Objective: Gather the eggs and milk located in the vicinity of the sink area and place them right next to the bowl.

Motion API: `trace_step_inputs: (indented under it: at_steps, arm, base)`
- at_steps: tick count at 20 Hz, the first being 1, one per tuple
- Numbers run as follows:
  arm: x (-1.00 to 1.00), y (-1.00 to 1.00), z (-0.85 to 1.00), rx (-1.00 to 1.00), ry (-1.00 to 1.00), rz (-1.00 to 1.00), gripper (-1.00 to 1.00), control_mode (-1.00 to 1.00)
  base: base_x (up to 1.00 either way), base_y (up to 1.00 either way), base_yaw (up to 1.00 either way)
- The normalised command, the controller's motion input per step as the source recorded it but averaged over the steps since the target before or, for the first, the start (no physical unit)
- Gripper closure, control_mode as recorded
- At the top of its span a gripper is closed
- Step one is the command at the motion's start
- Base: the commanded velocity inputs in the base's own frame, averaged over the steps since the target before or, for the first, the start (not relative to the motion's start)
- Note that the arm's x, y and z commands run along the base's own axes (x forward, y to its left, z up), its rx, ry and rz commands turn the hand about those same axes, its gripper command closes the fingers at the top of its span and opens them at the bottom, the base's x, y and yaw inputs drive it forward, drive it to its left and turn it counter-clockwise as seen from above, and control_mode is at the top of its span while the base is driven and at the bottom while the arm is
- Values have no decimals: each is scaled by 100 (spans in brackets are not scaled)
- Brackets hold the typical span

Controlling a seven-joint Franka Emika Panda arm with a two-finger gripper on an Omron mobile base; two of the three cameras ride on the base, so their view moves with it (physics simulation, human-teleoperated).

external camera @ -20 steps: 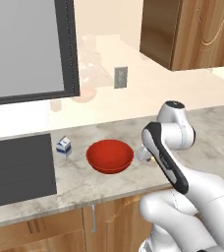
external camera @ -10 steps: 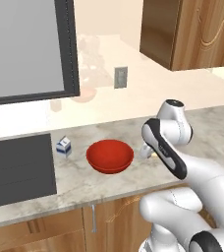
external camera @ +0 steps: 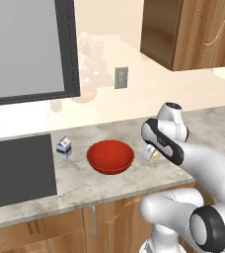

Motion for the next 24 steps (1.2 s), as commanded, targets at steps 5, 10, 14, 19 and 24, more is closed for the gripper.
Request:
trace_step_inputs:
  at_steps: [5,10,14,19,24]
  arm:
    - [30,-4,-16,0,0,20,100,-100]
    - [23,-9,-12,0,0,24,100,-100]
    - [16,-8,-15,0,0,25,100,-100]
    - [7,-7,-22,0,-1,27,100,-100]
    - [5,0,-23,0,-4,29,100,-100]
  base:
    - [0,0,0]
    - [0,0,0]
    - [0,0,0]
    - [0,0,0]
    - [0,0,0]
